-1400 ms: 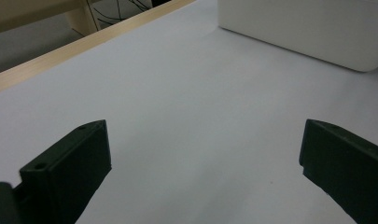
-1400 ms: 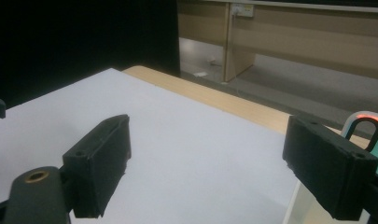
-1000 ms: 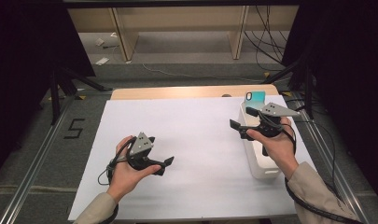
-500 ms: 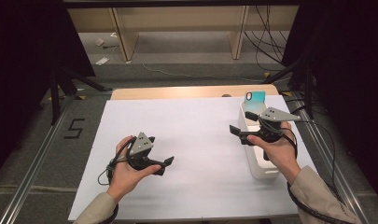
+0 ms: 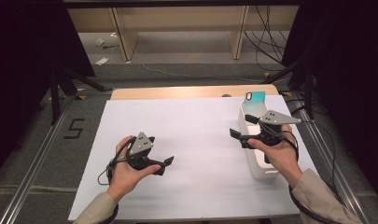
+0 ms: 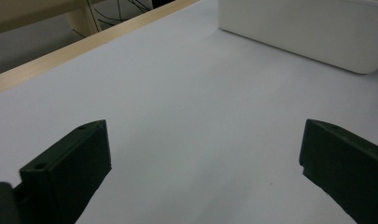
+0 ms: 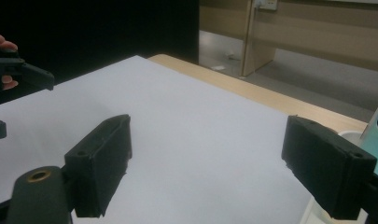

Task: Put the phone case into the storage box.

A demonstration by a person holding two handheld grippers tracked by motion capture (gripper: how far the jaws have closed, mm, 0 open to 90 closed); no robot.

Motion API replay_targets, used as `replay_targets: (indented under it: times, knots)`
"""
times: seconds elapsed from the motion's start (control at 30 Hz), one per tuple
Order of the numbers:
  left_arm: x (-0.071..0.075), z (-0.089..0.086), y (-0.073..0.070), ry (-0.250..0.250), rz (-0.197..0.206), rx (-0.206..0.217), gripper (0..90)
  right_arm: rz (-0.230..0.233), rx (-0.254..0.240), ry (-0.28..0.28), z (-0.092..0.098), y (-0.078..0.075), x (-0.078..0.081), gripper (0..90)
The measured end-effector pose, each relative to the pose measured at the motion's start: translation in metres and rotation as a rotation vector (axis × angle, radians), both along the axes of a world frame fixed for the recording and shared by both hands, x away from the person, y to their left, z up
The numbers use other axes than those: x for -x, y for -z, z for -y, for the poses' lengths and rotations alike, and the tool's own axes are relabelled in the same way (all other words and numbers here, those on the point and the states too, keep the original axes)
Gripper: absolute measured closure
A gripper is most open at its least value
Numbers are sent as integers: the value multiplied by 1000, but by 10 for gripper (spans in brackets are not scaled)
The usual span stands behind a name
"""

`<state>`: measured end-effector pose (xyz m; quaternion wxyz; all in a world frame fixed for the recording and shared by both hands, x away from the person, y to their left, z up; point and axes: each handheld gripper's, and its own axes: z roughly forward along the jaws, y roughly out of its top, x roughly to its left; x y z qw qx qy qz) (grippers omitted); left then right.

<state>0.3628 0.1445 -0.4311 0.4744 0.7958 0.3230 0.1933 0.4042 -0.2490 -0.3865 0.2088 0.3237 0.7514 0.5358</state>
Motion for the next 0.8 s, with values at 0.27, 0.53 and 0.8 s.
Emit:
replay_targets:
  times: [0.27,0.53,0.8]
  knots:
    - [0,0,0,0,0,0,15,1,4,-5,2,0,4,169]
    - [0,0,0,-2,0,3,16,0,9,-12,3,1,8,168]
    - [0,-1,0,-4,0,3,16,0,19,-22,4,2,11,168]
